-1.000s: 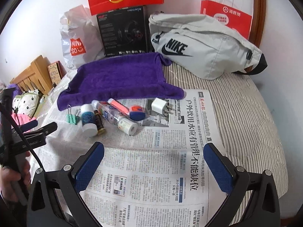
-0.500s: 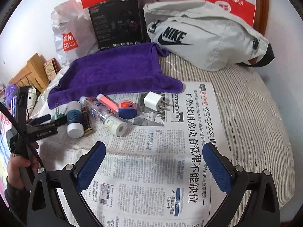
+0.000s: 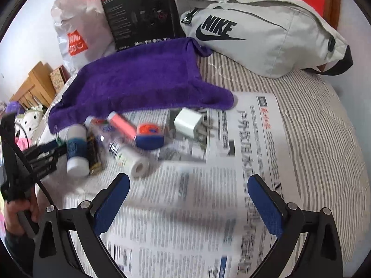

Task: Organize rigid objects
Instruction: 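Grasp the green binder clip with the left tool while the right tool grasps the white charger plug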

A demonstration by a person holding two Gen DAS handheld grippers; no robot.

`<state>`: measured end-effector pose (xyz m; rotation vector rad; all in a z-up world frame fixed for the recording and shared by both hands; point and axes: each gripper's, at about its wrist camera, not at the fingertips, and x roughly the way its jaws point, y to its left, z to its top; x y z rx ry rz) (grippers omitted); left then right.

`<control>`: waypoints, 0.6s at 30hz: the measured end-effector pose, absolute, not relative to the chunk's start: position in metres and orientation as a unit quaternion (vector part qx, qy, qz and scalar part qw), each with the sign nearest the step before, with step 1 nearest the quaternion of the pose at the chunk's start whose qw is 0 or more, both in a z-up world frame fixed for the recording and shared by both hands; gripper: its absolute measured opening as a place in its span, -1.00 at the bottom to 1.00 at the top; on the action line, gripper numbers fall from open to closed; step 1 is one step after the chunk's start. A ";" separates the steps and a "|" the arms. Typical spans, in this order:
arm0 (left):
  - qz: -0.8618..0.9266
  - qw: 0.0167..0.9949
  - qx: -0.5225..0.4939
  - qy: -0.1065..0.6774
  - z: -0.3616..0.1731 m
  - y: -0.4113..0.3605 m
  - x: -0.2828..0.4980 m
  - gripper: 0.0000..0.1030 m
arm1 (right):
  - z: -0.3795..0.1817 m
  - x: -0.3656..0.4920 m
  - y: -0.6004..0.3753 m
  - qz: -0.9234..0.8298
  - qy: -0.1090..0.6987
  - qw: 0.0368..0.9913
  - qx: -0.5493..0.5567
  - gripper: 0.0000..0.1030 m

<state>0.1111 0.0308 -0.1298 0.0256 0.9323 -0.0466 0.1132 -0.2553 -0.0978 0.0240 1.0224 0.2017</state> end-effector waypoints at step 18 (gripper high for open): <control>-0.029 0.895 0.007 0.444 -0.131 0.031 0.109 -0.23 | -0.134 0.204 -0.246 0.096 0.494 0.864 -0.026 0.37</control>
